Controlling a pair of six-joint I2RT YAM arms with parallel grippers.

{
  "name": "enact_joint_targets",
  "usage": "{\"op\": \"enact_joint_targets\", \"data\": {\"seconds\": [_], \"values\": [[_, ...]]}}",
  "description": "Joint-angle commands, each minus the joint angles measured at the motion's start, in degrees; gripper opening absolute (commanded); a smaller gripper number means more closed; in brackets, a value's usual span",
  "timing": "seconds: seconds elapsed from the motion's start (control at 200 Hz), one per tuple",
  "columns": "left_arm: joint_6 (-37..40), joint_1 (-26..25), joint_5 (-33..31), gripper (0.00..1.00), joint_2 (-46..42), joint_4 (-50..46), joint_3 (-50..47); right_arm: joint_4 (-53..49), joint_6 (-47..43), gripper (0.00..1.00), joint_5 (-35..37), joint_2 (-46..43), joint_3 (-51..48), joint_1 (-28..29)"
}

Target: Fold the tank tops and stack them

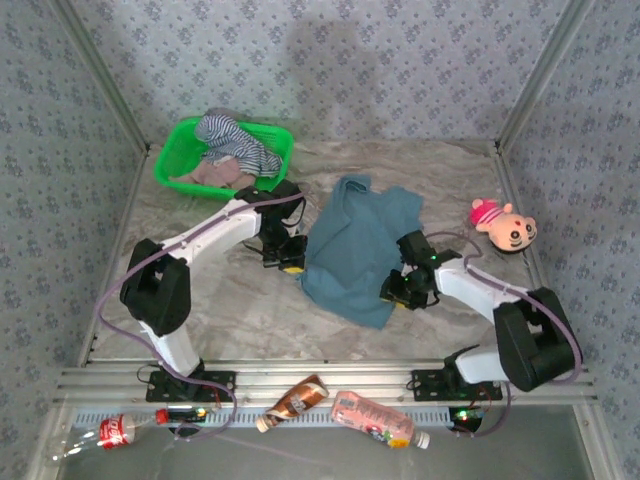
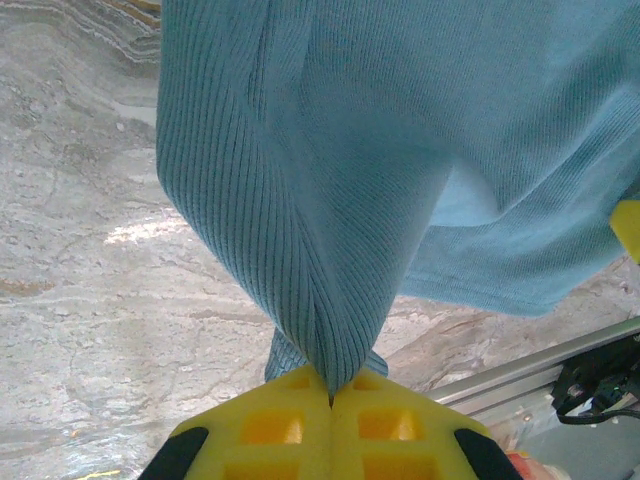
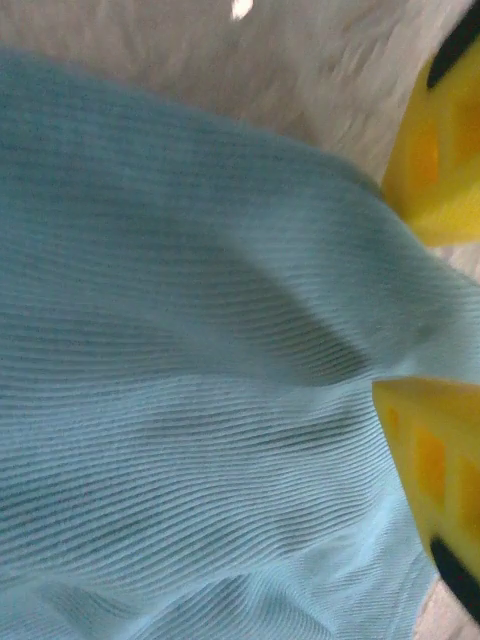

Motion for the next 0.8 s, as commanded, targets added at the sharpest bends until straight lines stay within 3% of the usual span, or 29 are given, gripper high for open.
{"op": "enact_joint_targets", "data": {"seconds": [0.0,0.235,0.46,0.595,0.8], "values": [[-0.92,-0.41,-0.92,0.01,0.1,-1.36,1.88,0.96,-0.32,0.24,-0.39,1.57,0.03,0.41],[-1.27,0.27,-2.84,0.0,-0.53,-1.84,1.46,-14.85,-8.54,0.01,4.94,-7.66,3.78,-5.87],[-3.48,0.47,-1.09,0.0,0.06,2.42,-1.96,-28.99,-16.71,0.0,8.92,-14.23,15.41,-14.89],[-6.22,0.12,1.27,0.0,1.06,7.4,-6.3,-30.26,-17.73,0.0,8.29,-9.22,21.33,-13.0],[-7.07,-0.29,-1.68,0.0,4.05,11.54,-10.3,-18.47,-14.41,0.01,4.61,6.5,22.08,-1.64]]}}
